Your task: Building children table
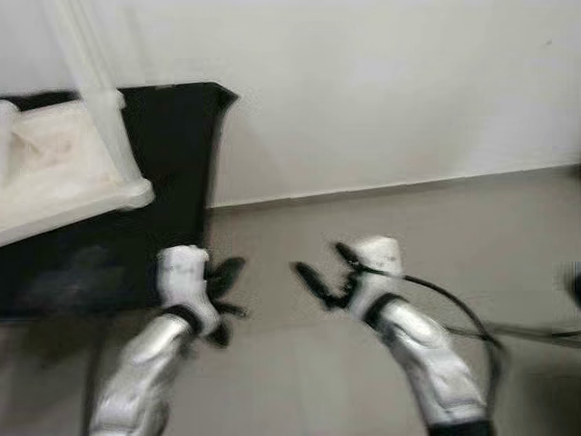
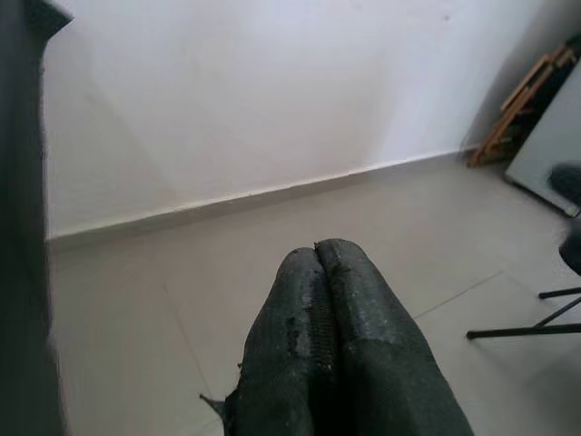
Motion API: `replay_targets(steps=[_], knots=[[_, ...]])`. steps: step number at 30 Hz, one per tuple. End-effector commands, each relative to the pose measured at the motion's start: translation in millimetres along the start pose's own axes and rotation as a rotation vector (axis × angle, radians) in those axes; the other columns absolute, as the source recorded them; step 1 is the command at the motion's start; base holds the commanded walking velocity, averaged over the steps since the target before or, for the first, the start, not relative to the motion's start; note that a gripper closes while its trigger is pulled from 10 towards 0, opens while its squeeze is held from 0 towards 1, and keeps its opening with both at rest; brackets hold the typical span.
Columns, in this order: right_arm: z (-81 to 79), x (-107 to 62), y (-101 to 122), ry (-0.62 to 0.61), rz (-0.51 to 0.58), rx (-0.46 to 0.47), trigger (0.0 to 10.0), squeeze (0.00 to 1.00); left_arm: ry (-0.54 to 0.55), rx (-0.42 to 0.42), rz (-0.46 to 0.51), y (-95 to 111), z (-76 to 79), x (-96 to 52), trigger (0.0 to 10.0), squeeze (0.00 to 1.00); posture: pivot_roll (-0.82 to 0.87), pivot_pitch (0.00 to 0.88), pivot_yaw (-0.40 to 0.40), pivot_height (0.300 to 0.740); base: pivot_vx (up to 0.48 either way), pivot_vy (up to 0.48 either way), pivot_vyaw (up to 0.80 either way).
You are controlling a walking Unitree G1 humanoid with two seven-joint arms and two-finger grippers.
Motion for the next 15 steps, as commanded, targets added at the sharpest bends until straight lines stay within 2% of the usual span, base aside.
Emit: replay_targets(steps=[1, 15], knots=[[4.1, -2.7, -5.8, -0.014, -0.028, 0.002, 10.0, 0.0, -0.018, -0.007, -0.005, -2.0, 3.9, 2.3, 10.0, 0.0, -0.02, 0.093, 0.02, 0.74, 0.398, 0.0, 0.0], [3.5, -1.1, -6.6, -0.002, -0.032, 0.007, 10.0, 0.0, -0.031, -0.003, -0.003, -2.4, 4.7, 2.4, 10.0, 0.0, -0.02, 0.088, 0.022, 0.74, 0.402, 0.0, 0.0]])
Point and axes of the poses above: a point about 5 cm out from each wrist's last joint towards the gripper, its own x axis pointing out of the wrist towards the gripper, its own y axis along the axis of the wrist's last joint, z = x × y, the point moved 3 cm from there along x, pointing out of the wrist towards the gripper, and after that the axes turned 3 degrees about -x, right-handed, at the moved point
